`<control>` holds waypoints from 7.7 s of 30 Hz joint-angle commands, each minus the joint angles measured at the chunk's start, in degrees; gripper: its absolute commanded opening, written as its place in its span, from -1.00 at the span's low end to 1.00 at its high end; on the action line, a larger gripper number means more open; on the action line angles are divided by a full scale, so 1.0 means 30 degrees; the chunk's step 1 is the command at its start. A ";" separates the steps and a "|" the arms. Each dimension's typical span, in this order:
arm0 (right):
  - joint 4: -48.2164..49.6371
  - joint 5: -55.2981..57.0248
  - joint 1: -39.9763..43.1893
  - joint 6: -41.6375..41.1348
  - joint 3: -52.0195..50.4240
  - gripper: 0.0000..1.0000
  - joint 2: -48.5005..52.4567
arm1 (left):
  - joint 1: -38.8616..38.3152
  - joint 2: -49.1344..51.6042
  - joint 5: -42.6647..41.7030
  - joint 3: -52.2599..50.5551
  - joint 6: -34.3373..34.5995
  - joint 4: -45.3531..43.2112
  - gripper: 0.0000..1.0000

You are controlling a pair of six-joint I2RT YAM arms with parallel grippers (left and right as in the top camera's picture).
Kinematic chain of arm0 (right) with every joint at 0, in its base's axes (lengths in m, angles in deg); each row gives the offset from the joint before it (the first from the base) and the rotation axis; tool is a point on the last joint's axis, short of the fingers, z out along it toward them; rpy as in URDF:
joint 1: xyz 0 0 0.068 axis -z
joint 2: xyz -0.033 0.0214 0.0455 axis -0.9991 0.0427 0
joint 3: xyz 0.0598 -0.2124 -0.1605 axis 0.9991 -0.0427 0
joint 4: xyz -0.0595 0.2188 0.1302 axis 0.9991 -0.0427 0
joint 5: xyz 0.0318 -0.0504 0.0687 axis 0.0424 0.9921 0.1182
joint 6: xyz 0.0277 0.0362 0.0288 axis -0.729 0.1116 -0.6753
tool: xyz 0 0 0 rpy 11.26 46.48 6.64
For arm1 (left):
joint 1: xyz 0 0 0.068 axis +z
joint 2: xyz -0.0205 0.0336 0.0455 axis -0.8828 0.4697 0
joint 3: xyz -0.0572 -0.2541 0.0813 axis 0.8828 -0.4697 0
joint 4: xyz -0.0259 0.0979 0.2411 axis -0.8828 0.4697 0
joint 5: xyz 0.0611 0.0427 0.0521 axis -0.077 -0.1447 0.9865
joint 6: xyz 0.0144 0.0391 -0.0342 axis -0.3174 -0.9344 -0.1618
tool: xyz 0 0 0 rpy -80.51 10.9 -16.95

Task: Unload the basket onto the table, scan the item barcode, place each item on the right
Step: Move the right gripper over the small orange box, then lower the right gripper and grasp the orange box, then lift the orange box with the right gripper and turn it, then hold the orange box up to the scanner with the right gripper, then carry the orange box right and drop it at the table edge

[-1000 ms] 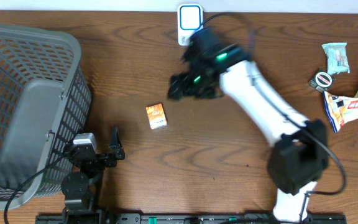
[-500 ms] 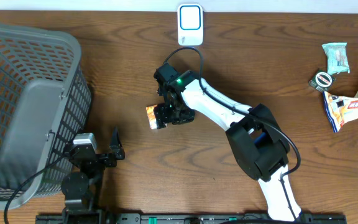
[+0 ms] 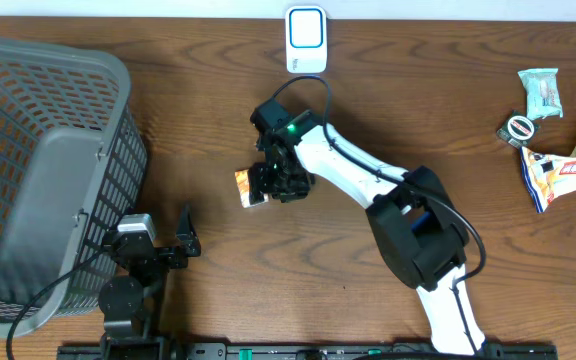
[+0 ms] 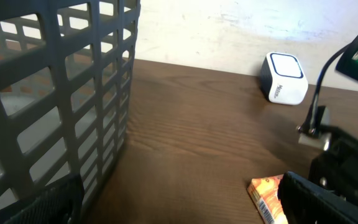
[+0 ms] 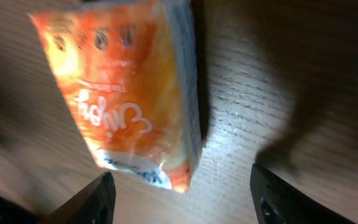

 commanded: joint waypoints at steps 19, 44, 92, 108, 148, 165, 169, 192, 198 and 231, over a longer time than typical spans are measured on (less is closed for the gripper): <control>0.1566 0.3621 -0.0284 -0.8612 -0.0357 0.35 -0.1559 | 0.0029 -0.0015 -0.0102 -0.0401 0.0153 0.0415 0.95; 0.7570 0.3905 -0.1056 -0.8451 -0.5501 0.03 -0.1552 | 0.0029 -0.0015 -0.0095 -0.0401 0.0153 0.0423 0.95; -1.4834 -1.6531 1.0353 3.1357 -0.6914 -0.97 -0.3847 | 0.0029 -0.0015 -0.0095 -0.0401 0.0160 0.0423 0.96; -1.4834 -1.5664 1.0032 2.8093 -0.7002 -0.97 -0.9260 | 0.0029 -0.0015 -0.0102 -0.0401 0.0153 0.0423 0.96; 1.6495 0.9355 0.6047 1.5569 -0.3432 -0.98 -0.5683 | 0.0029 -0.0015 -0.0095 -0.0401 0.0160 0.0423 0.95; 1.3821 1.1329 0.5712 1.6888 0.9741 -0.98 0.5195 | 0.0029 -0.0015 -0.0095 -0.0401 0.0153 0.0423 0.95; 1.3967 1.1482 0.5646 1.6830 0.9763 -0.98 0.5195 | 0.0029 -0.0015 -0.0095 -0.0401 0.0160 0.0423 0.96; 0.2251 2.0108 1.2604 0.8386 0.8247 -0.98 0.2667 | 0.0029 -0.0015 -0.0095 -0.0401 0.0153 0.0423 0.95; 0.1931 1.8855 1.4834 0.6062 0.6841 -0.97 0.2688 | 0.0029 -0.0015 -0.0095 -0.0401 0.0153 0.0423 0.95; -0.6885 1.4032 1.3274 0.4320 0.7235 0.99 -1.7252 | 0.0029 -0.0015 -0.0102 -0.0401 0.0160 0.0423 0.95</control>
